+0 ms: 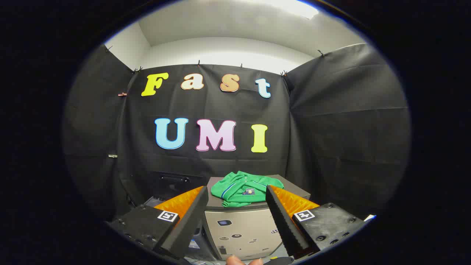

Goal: Put the clothes into the washing machine and then close the washing machine lid.

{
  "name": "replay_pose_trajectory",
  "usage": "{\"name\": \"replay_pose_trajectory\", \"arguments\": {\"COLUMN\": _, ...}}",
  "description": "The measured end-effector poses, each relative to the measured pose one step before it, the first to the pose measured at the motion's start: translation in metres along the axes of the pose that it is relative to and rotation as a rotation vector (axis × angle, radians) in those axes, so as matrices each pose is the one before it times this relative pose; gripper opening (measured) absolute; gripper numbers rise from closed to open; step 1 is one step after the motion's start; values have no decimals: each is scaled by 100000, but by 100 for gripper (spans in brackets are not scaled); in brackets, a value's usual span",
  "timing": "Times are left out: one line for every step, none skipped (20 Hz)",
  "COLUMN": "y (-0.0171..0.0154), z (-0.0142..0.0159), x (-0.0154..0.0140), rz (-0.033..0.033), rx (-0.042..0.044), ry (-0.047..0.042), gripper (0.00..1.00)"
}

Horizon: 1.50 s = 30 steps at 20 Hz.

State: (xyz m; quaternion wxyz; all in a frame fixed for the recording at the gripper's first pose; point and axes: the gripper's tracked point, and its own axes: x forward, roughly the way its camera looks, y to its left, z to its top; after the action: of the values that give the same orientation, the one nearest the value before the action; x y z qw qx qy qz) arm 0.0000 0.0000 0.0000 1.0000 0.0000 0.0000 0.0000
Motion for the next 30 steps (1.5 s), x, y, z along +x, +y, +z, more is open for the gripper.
{"name": "replay_pose_trajectory", "arguments": {"y": -123, "z": -62, "x": 20, "rz": -209, "rx": -240, "ry": 274, "gripper": 98}}
{"name": "replay_pose_trajectory", "arguments": {"y": -164, "z": -101, "x": 15, "rz": -329, "rx": -174, "ry": 293, "gripper": 98}}
{"name": "replay_pose_trajectory", "arguments": {"y": -97, "z": 26, "x": -31, "rz": -102, "rx": 204, "ry": 164, "gripper": 98}}
{"name": "replay_pose_trajectory", "arguments": {"y": -24, "z": -31, "x": 45, "rz": 41, "rx": 455, "ry": 25, "gripper": 98}}
{"name": "replay_pose_trajectory", "arguments": {"y": -47, "z": -33, "x": -41, "rz": -4, "rx": 311, "ry": 66, "gripper": 98}}
{"name": "replay_pose_trajectory", "arguments": {"y": -115, "z": -80, "x": 16, "rz": -276, "rx": 116, "ry": 226, "gripper": 98}}
{"name": "replay_pose_trajectory", "arguments": {"y": -134, "z": -47, "x": -55, "rz": -356, "rx": 8, "ry": 176, "gripper": 98}}
{"name": "replay_pose_trajectory", "arguments": {"y": -80, "z": 117, "x": -32, "rz": -328, "rx": 142, "ry": -51, "gripper": 98}}
{"name": "replay_pose_trajectory", "arguments": {"y": -30, "z": 88, "x": 18, "rz": -110, "rx": 36, "ry": -173, "gripper": 98}}
{"name": "replay_pose_trajectory", "arguments": {"y": -31, "z": 22, "x": -67, "rz": -192, "rx": -139, "ry": -21, "gripper": 98}}
{"name": "replay_pose_trajectory", "arguments": {"y": -57, "z": -43, "x": 15, "rz": -105, "rx": -159, "ry": 18, "gripper": 98}}
{"name": "replay_pose_trajectory", "arguments": {"y": 45, "z": -12, "x": 22, "rz": 45, "rx": -64, "ry": 176, "gripper": 98}}
{"name": "replay_pose_trajectory", "arguments": {"y": 102, "z": -21, "x": 0, "rz": 269, "rx": 39, "ry": 247, "gripper": 98}}
{"name": "replay_pose_trajectory", "arguments": {"y": 39, "z": -111, "x": 30, "rz": 214, "rx": 66, "ry": 319, "gripper": 98}}
{"name": "replay_pose_trajectory", "arguments": {"y": 94, "z": -59, "x": 48, "rz": 222, "rx": 169, "ry": 175, "gripper": 98}}
{"name": "replay_pose_trajectory", "arguments": {"y": 20, "z": -53, "x": 8, "rz": 224, "rx": 145, "ry": 206, "gripper": 98}}
{"name": "replay_pose_trajectory", "arguments": {"y": -18, "z": -94, "x": 57, "rz": -20, "rx": 136, "ry": 126, "gripper": 98}}
{"name": "replay_pose_trajectory", "arguments": {"y": -63, "z": -31, "x": -32, "rz": -40, "rx": 46, "ry": 47, "gripper": 98}}
{"name": "replay_pose_trajectory", "arguments": {"y": -90, "z": -36, "x": -42, "rz": -158, "rx": 107, "ry": 128, "gripper": 98}}
{"name": "replay_pose_trajectory", "arguments": {"y": -44, "z": 4, "x": 10, "rz": -49, "rx": 302, "ry": -186, "gripper": 98}}
{"name": "replay_pose_trajectory", "arguments": {"y": -40, "z": 69, "x": 61, "rz": 119, "rx": 349, "ry": -84, "gripper": 98}}
{"name": "replay_pose_trajectory", "arguments": {"y": -23, "z": -71, "x": 6, "rz": 175, "rx": 326, "ry": 38, "gripper": 98}}
{"name": "replay_pose_trajectory", "arguments": {"y": -14, "z": -8, "x": 33, "rz": 183, "rx": 397, "ry": 83, "gripper": 98}}
{"name": "replay_pose_trajectory", "arguments": {"y": -33, "z": -77, "x": 89, "rz": 195, "rx": 354, "ry": 179, "gripper": 98}}
{"name": "replay_pose_trajectory", "arguments": {"y": -69, "z": -152, "x": 185, "rz": 162, "rx": 184, "ry": 365, "gripper": 98}}
{"name": "replay_pose_trajectory", "arguments": {"y": 23, "z": -168, "x": 191, "rz": 234, "rx": 75, "ry": 608, "gripper": 98}}
{"name": "replay_pose_trajectory", "arguments": {"y": 88, "z": -168, "x": 336, "rz": 411, "rx": 67, "ry": 723, "gripper": 98}}
{"name": "replay_pose_trajectory", "arguments": {"y": 52, "z": -98, "x": 470, "rz": 465, "rx": 87, "ry": 553, "gripper": 98}}
{"name": "replay_pose_trajectory", "arguments": {"y": 131, "z": -20, "x": 510, "rz": 592, "rx": -80, "ry": 473, "gripper": 98}}
{"name": "replay_pose_trajectory", "arguments": {"y": 46, "z": 20, "x": 709, "rz": 215, "rx": -658, "ry": 508, "gripper": 98}}
